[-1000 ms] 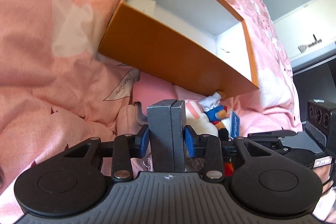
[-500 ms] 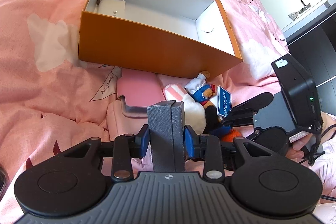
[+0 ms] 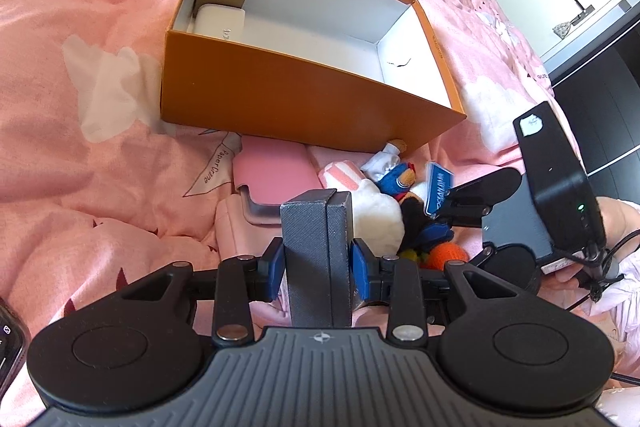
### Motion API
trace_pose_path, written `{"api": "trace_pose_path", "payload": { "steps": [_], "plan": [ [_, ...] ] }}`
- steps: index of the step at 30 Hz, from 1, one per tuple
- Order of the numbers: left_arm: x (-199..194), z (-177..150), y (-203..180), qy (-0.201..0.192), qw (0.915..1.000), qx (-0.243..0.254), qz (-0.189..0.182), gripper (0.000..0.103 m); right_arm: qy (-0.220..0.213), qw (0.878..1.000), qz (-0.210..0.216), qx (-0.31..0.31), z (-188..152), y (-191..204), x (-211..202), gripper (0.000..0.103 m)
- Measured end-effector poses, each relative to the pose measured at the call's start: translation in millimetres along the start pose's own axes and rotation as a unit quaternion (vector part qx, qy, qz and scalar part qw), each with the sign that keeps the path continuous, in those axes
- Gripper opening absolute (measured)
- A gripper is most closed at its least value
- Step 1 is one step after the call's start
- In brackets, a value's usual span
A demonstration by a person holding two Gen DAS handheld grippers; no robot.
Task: Organize objects
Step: 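Grasp the brown photo card box with right gripper while left holds grey box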
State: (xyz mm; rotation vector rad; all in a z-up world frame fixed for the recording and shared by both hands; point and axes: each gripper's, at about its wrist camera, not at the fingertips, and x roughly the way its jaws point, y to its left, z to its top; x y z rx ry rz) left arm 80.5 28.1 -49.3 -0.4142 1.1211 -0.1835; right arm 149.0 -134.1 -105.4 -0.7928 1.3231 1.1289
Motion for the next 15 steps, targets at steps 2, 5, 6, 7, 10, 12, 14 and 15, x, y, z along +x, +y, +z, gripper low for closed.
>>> {"api": "trace_pose_path", "payload": {
  "steps": [2, 5, 6, 7, 10, 12, 14, 15],
  "plan": [
    [1, 0, 1, 0.001, 1.0, -0.002, -0.001, 0.039, 0.0, 1.0, 0.005, -0.002, 1, 3, 8, 0.066],
    [0, 0, 2, 0.0, 1.0, -0.002, 0.0, 0.039, -0.003, 1.0, 0.001, -0.01, 1, 8, 8, 0.062],
    [1, 0, 3, 0.0, 1.0, -0.003, -0.001, 0.039, -0.003, 1.0, 0.004, -0.01, 0, 9, 6, 0.055],
    [1, 0, 3, 0.0, 1.0, -0.003, -0.001, 0.039, -0.002, 1.0, 0.01, -0.009, -1, 9, 3, 0.044],
    [1, 0, 4, 0.0, 1.0, -0.003, -0.002, 0.039, -0.007, 0.999, 0.021, -0.024, -2, 13, -9, 0.036],
    [1, 0, 4, 0.001, 1.0, -0.003, -0.002, 0.039, -0.009, 0.999, 0.029, -0.03, -1, 14, -13, 0.036],
    [1, 0, 4, 0.002, 1.0, -0.003, -0.002, 0.039, -0.014, 0.999, 0.029, -0.042, 1, 15, -12, 0.036],
    [1, 0, 5, 0.002, 1.0, -0.004, -0.002, 0.039, -0.018, 0.998, 0.032, -0.043, 3, 14, -11, 0.036]
  ]
}}
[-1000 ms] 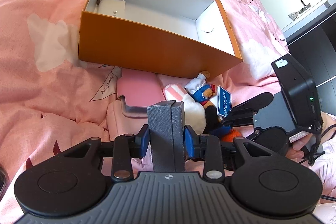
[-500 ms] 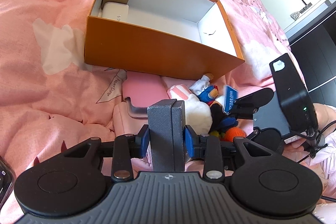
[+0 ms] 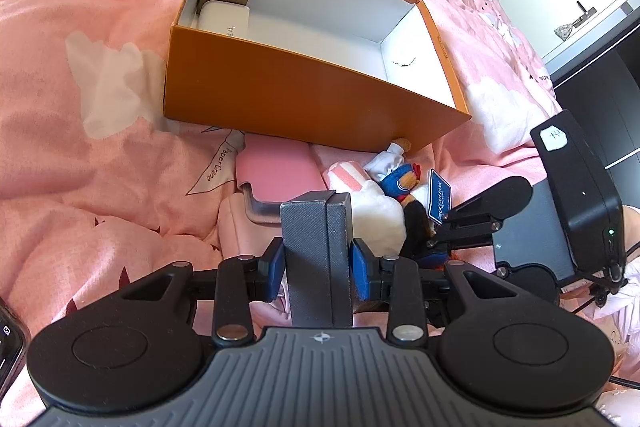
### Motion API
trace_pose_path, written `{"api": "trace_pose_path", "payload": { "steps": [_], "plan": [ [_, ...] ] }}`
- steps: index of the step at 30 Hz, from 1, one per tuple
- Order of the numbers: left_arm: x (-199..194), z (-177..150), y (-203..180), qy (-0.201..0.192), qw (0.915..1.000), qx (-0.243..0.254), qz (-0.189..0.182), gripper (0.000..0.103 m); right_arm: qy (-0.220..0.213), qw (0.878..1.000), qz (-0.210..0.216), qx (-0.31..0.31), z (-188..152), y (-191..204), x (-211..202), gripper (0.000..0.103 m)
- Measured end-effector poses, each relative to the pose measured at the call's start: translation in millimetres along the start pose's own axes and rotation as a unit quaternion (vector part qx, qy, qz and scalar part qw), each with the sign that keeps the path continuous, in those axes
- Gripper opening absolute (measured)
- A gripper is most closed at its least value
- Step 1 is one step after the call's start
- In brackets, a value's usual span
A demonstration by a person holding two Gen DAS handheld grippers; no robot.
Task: Organize objects
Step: 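Grasp the brown photo card box with right gripper while left holds grey box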
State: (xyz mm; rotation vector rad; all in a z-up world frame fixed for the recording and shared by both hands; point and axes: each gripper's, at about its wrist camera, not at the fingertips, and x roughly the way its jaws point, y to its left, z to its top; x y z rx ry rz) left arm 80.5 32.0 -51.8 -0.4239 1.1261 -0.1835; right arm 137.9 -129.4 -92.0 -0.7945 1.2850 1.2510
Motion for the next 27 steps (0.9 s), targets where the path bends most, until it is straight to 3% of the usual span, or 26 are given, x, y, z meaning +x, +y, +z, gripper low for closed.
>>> {"api": "trace_pose_path", "payload": {
  "steps": [4, 10, 19, 27],
  "plan": [
    [1, -1, 1, 0.002, 1.0, -0.004, -0.001, 0.04, 0.006, 1.0, 0.018, 0.015, 6, -14, 12, 0.043],
    [1, -1, 2, 0.002, 1.0, -0.005, -0.003, 0.04, -0.002, 0.999, 0.025, 0.03, 3, -24, 15, 0.045],
    [-1, -2, 0, -0.006, 1.0, -0.003, 0.003, 0.04, -0.052, 0.998, -0.005, 0.023, 4, -13, -19, 0.028],
    [-14, 3, 6, -0.035, 0.9992, -0.015, 0.012, 0.039, -0.097, 0.994, -0.046, 0.001, -4, 13, -54, 0.024]
  ]
}}
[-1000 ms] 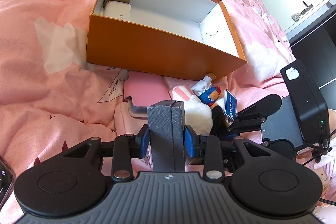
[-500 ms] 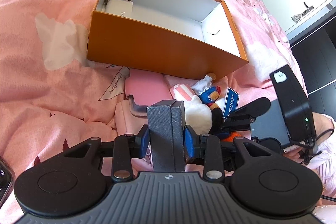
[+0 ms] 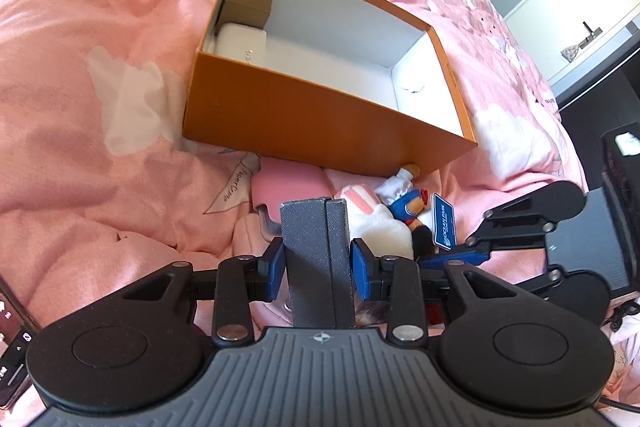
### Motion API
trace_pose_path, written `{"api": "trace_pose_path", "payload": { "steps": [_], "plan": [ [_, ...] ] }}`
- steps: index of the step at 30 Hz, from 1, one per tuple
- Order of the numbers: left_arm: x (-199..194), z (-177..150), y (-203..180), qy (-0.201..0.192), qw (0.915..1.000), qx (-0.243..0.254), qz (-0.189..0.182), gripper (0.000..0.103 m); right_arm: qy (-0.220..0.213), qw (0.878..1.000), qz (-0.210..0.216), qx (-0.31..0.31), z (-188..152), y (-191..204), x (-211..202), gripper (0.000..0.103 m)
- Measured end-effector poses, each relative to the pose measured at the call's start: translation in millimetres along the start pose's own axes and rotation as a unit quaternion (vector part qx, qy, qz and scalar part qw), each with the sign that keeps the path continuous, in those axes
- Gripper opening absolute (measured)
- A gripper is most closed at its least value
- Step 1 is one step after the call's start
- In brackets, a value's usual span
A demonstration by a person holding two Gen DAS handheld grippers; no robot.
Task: Organize objects
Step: 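Grasp the brown photo card box with right gripper while left holds grey box, then lift the brown photo card box with right gripper while left holds grey box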
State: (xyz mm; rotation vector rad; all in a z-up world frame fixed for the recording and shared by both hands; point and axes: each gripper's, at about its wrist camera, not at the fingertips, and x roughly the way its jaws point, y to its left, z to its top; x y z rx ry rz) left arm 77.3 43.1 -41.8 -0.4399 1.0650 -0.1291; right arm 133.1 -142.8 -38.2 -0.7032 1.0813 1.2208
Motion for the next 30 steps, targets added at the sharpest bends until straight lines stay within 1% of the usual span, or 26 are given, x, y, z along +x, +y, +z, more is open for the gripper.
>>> {"api": "trace_pose_path", "payload": {
  "steps": [4, 8, 11, 14, 16, 18, 22, 24, 26, 30],
  "plan": [
    [-2, 2, 3, -0.005, 1.0, -0.003, 0.006, 0.039, -0.029, 0.999, -0.018, 0.0, 14, -4, -13, 0.024],
    [0, 3, 8, -0.005, 0.9999, -0.008, 0.009, 0.039, -0.058, 0.998, -0.028, 0.023, 30, -16, -15, 0.024],
    [6, 3, 10, -0.001, 0.9999, -0.013, 0.006, 0.039, -0.066, 0.996, -0.013, 0.062, 39, -33, -3, 0.024],
    [13, 3, 13, 0.005, 0.9998, -0.021, -0.006, 0.038, -0.059, 0.993, -0.003, 0.1, 42, -44, 11, 0.024],
    [17, 2, 13, 0.008, 0.9997, -0.021, -0.003, 0.038, -0.067, 0.988, 0.014, 0.138, 42, -53, 24, 0.025],
    [21, 2, 15, 0.014, 0.9995, -0.026, -0.007, 0.038, -0.073, 0.982, 0.015, 0.172, 41, -58, 33, 0.026],
    [23, 0, 16, 0.016, 0.9994, -0.027, -0.011, 0.038, -0.058, 0.969, 0.031, 0.238, 31, -66, 52, 0.036],
    [24, 0, 16, 0.016, 0.9994, -0.029, -0.011, 0.038, -0.056, 0.961, 0.042, 0.267, 23, -69, 59, 0.037],
    [24, 0, 17, 0.016, 0.9993, -0.031, -0.013, 0.038, -0.062, 0.957, 0.043, 0.281, 17, -68, 59, 0.037],
    [24, 0, 16, 0.016, 0.9993, -0.03, -0.012, 0.038, -0.059, 0.952, 0.038, 0.298, 12, -65, 53, 0.038]
  ]
}}
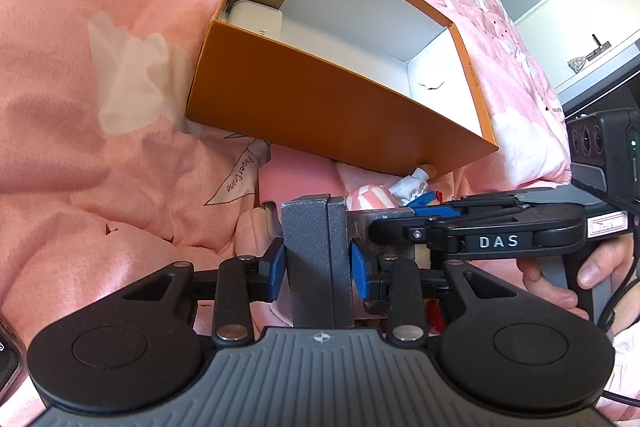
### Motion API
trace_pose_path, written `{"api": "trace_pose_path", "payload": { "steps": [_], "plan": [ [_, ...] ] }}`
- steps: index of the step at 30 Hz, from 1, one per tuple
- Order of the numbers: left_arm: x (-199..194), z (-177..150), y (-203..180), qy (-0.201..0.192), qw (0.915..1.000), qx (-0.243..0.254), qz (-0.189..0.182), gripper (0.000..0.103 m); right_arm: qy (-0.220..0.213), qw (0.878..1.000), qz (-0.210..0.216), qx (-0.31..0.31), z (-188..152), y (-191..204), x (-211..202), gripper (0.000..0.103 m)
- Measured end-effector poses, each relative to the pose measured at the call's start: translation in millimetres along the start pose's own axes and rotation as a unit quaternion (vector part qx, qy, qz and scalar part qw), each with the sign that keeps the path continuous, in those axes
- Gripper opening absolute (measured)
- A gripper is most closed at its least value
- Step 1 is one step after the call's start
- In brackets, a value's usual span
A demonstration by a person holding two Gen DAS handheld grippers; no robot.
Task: Organize objects
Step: 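Lift the brown photo card box with right gripper while left holds grey box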
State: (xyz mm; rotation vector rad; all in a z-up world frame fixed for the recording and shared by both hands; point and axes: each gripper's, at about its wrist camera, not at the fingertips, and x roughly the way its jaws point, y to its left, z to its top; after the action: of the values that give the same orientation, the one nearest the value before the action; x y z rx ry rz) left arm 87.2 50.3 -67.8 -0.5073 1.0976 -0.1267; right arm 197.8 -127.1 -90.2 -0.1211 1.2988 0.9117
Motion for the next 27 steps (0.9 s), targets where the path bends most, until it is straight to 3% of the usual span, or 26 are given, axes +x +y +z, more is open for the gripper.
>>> {"api": "trace_pose_path", "payload": {
  "steps": [3, 7, 11, 18, 19, 21, 27],
  "plan": [
    [0, 0, 0, 0.0, 1.0, 0.001, 0.0, 0.038, -0.006, 1.0, -0.006, 0.008, -6, 0, -9, 0.046],
    [1, 0, -1, -0.001, 1.0, 0.007, 0.002, 0.038, -0.008, 1.0, -0.006, 0.013, -19, -4, -15, 0.046],
    [1, 0, -1, -0.001, 1.0, 0.005, 0.007, 0.038, -0.018, 1.0, -0.003, 0.0, -24, 0, -14, 0.032],
    [-3, 0, 0, 0.0, 0.9999, 0.004, 0.014, 0.038, 0.008, 1.0, 0.021, -0.02, -23, 14, 4, 0.032],
    [-3, 0, 0, 0.0, 0.9999, 0.004, 0.015, 0.038, 0.015, 1.0, 0.014, -0.018, -24, 14, 10, 0.025],
    [-4, 0, 0, -0.002, 0.9999, 0.007, 0.013, 0.038, 0.022, 1.0, 0.017, -0.005, -26, 10, 15, 0.024],
    [-19, 8, -8, -0.031, 0.9993, 0.018, -0.007, 0.037, -0.015, 1.0, 0.012, -0.02, -21, 12, -20, 0.024]
  ]
}}
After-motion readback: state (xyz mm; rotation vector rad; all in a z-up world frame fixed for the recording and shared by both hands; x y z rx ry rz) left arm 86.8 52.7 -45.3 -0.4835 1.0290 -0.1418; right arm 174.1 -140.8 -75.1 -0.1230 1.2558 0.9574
